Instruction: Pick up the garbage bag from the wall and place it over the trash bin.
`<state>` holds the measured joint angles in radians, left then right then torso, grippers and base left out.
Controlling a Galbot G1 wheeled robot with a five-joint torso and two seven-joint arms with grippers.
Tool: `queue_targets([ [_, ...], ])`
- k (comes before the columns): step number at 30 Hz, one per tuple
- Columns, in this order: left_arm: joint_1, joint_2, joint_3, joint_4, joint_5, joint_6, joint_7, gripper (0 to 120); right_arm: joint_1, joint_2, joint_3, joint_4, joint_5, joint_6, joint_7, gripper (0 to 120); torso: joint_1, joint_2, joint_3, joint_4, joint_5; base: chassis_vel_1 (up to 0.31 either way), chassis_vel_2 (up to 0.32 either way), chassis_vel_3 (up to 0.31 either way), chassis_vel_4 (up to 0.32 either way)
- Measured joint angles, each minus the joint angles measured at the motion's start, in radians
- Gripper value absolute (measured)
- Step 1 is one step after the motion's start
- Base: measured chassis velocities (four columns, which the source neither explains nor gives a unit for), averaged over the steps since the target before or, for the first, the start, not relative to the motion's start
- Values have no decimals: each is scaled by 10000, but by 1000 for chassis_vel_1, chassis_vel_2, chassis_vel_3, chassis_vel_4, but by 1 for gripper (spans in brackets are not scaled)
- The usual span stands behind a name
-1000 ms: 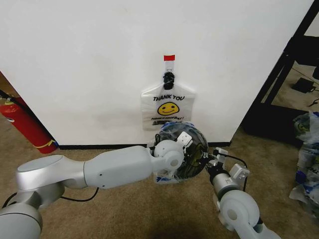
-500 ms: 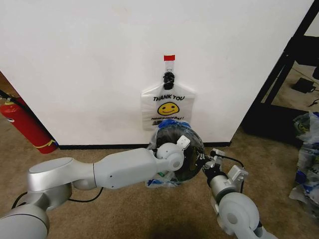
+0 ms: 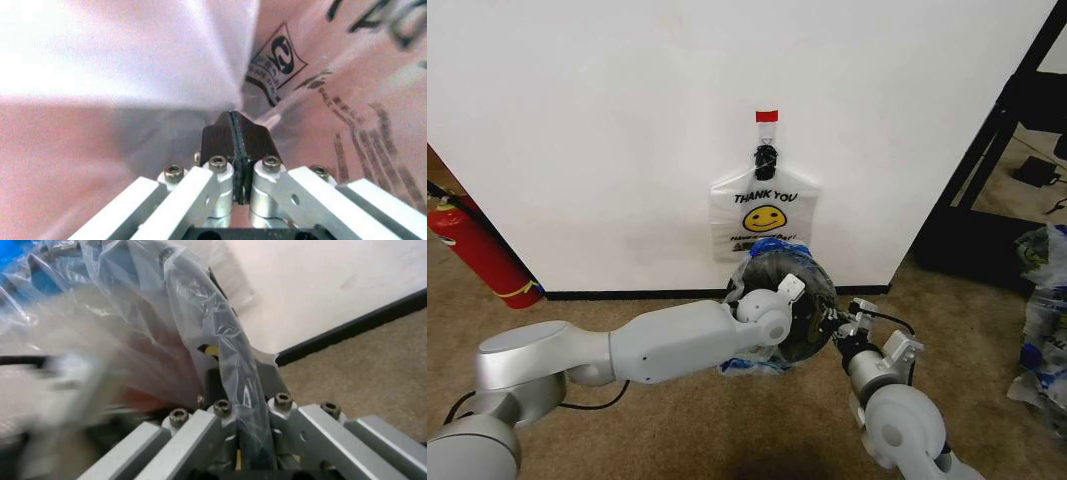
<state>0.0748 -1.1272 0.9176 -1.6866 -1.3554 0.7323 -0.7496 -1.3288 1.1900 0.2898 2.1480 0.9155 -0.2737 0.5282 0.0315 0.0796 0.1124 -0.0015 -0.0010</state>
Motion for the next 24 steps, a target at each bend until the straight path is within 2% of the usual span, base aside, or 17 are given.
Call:
queue_targets([
  [1,0,0,0,0,0,0,0,0,0,0,0,0,0,0,0,0,0,0,0,0,0,0,0,0,0],
  [8,-70,1494,-448,-2277,-337,26,-82,1,92,29,195,-276,69,-24,40,0,0,0,0,1,-1,0,0,0,0],
  [14,310,1969,-785,-3284,-460,5,0,23,95,35,215,-354,45,-40,41,0,0,2,0,1,0,0,0,0,0],
  [15,415,1972,-901,-3378,-453,-206,126,30,79,56,218,-370,9,-40,40,0,0,2,0,0,0,0,0,0,0],
  [17,451,1970,-953,-3408,-450,-323,187,31,72,65,219,-377,-5,-39,37,0,0,2,0,0,0,0,0,0,0],
  [21,666,1929,-1766,-3623,-415,-1769,898,50,8,189,314,-445,-60,2,-39,0,0,2,0,-2,1,0,0,0,0],
  [23,665,1970,-1966,-3683,-448,-2005,951,52,5,198,353,-456,-58,9,-54,0,0,2,0,-2,0,0,0,0,0],
  [24,657,2046,-2108,-3749,-469,-2192,986,58,4,200,388,-465,-53,13,-69,0,0,2,0,-2,1,0,0,0,0],
])
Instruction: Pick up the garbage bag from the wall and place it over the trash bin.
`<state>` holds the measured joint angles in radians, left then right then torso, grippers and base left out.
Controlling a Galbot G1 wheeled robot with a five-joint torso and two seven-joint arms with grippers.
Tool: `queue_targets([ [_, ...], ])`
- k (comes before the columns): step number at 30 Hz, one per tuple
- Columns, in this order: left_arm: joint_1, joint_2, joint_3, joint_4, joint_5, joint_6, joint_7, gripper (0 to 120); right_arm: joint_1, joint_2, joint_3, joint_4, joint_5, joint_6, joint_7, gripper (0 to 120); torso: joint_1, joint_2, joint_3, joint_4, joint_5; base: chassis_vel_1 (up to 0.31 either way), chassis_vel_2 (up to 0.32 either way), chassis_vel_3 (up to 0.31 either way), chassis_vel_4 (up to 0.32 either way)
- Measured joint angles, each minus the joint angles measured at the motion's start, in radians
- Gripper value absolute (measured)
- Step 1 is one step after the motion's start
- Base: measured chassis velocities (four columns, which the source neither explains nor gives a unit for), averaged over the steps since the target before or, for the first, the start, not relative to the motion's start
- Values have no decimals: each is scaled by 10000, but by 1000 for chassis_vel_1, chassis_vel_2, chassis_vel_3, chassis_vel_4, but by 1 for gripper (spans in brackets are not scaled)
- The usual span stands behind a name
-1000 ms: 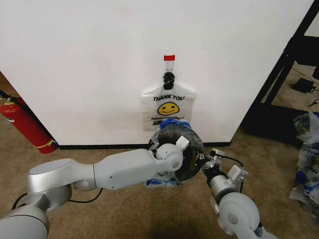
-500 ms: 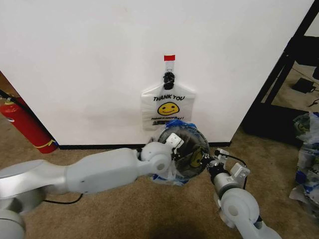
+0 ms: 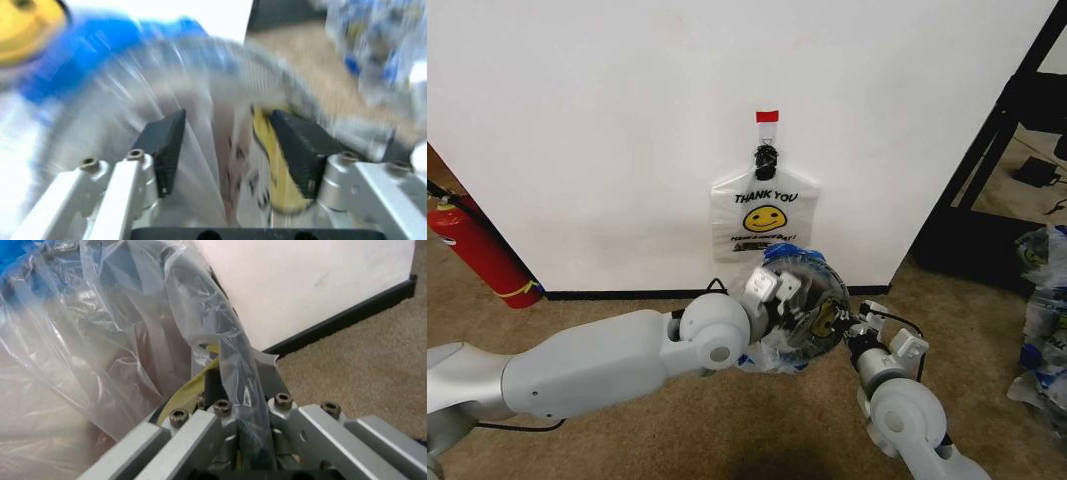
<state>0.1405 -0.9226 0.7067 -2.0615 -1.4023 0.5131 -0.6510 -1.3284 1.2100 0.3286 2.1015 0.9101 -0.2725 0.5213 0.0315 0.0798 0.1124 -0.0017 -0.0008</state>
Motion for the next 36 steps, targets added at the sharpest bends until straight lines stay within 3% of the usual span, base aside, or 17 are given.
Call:
queue_targets([
  [4,60,450,-430,-397,-162,-228,50,71,-1,-6,103,-43,47,15,-34,0,0,0,0,1,-1,0,0,0,0],
  [6,545,954,-1121,-742,-181,-397,108,83,2,-12,204,-46,228,19,-38,0,0,0,0,4,-2,0,0,0,0],
  [12,1263,1632,-1790,-751,27,-655,226,99,1,-94,352,-47,452,19,-44,0,0,0,0,4,-5,0,0,0,0],
  [17,1812,2086,-2261,-563,117,-746,346,100,16,-188,435,-70,532,16,-45,0,0,0,0,3,-2,0,0,0,0],
  [25,2266,2133,-2449,-645,3,-774,565,86,90,-230,442,-76,668,-15,3,0,0,0,0,1,0,0,0,0,0],
  [36,2535,2003,-2425,-234,81,-1194,996,41,29,-257,477,41,720,-58,39,0,0,-2,0,2,-1,0,0,0,0],
])
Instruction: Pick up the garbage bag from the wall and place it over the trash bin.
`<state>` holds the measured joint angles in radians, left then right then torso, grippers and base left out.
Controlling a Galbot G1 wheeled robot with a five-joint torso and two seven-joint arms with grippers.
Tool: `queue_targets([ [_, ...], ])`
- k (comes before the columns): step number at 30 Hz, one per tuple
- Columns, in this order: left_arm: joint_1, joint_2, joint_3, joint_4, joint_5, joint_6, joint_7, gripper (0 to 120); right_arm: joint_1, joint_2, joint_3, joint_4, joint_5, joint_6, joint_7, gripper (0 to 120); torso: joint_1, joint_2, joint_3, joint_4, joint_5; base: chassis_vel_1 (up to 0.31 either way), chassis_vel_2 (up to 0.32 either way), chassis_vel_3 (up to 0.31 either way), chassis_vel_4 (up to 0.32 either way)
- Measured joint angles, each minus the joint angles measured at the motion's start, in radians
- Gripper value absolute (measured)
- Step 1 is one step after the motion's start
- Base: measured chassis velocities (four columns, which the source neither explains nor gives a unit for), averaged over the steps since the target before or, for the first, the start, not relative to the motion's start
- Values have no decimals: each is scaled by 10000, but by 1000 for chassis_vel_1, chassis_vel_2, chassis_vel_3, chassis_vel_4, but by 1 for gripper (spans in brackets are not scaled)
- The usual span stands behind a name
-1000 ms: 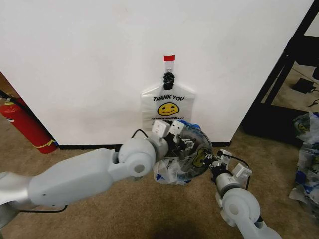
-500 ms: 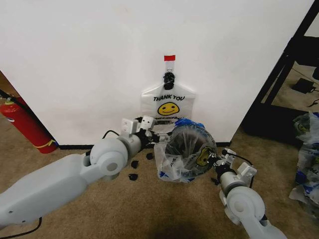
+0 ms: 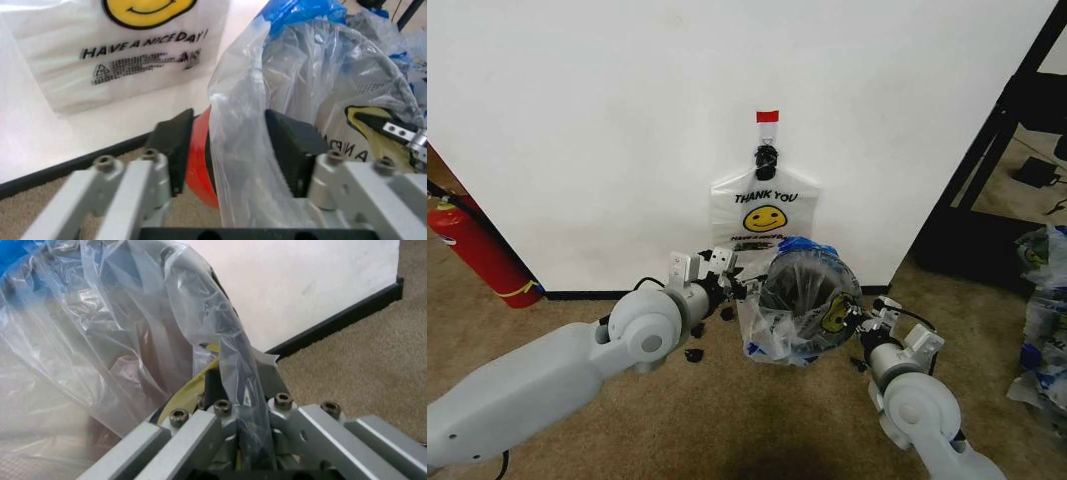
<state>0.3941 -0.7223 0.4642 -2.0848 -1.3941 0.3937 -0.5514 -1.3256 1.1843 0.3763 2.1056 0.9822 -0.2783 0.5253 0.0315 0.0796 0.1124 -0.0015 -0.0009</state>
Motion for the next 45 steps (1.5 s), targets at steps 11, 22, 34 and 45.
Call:
queue_targets([
  [11,182,-6,78,26,380,-382,98,5,-41,68,-9,74,81,-6,10,0,0,0,0,0,0,0,0,0,0],
  [22,443,-193,-71,636,329,-328,245,0,-309,122,265,389,945,-91,-174,0,0,0,0,0,-1,0,0,0,0],
  [34,1114,-330,-593,885,404,-499,493,0,-619,116,1036,647,2520,-529,-464,0,0,0,0,0,1,0,0,0,0],
  [45,1805,-483,-1246,719,711,-577,609,8,-486,127,1015,545,2463,-712,-77,0,0,0,0,0,0,0,0,0,0],
])
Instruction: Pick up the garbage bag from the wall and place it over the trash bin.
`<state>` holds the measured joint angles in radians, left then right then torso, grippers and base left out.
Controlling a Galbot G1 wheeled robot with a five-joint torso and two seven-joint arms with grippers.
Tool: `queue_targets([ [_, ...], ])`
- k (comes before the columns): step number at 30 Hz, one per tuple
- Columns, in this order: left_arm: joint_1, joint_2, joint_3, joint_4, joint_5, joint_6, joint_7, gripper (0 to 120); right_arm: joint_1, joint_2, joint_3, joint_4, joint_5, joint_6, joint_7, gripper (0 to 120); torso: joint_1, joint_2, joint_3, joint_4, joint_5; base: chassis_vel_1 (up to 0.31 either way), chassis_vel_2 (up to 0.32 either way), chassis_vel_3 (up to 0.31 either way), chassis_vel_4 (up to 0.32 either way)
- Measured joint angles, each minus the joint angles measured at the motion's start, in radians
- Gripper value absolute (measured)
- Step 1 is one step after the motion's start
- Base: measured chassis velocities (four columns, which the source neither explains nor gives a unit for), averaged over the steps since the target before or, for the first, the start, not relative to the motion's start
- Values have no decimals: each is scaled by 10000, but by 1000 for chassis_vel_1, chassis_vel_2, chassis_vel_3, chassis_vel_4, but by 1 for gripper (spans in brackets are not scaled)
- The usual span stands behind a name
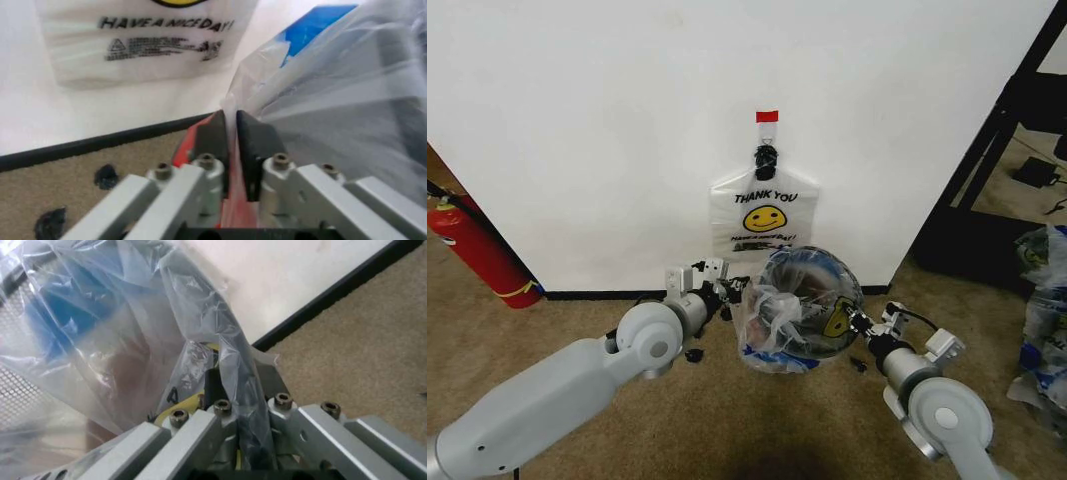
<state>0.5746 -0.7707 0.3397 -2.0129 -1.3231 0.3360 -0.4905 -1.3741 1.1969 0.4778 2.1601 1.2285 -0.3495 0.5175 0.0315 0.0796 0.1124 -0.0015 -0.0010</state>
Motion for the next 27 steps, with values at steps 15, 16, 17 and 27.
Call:
queue_targets([
  [15,1833,248,-2103,-1307,686,172,-442,65,399,725,244,-520,121,-38,1048,0,0,1,0,-2,1,0,0,0,0],
  [16,2357,231,-2407,-1510,657,18,-453,68,398,747,292,-529,169,-38,1087,0,0,0,0,-1,1,0,0,0,0],
  [17,2590,221,-2527,-1599,638,-46,-453,70,400,750,308,-533,187,-37,1100,0,1,0,0,-1,0,0,0,0,0],
  [27,7168,-20,-4320,-2760,1783,-1116,1618,99,552,532,435,-585,396,-42,1258,0,-1,1,-1,5,2,0,0,0,0],
])
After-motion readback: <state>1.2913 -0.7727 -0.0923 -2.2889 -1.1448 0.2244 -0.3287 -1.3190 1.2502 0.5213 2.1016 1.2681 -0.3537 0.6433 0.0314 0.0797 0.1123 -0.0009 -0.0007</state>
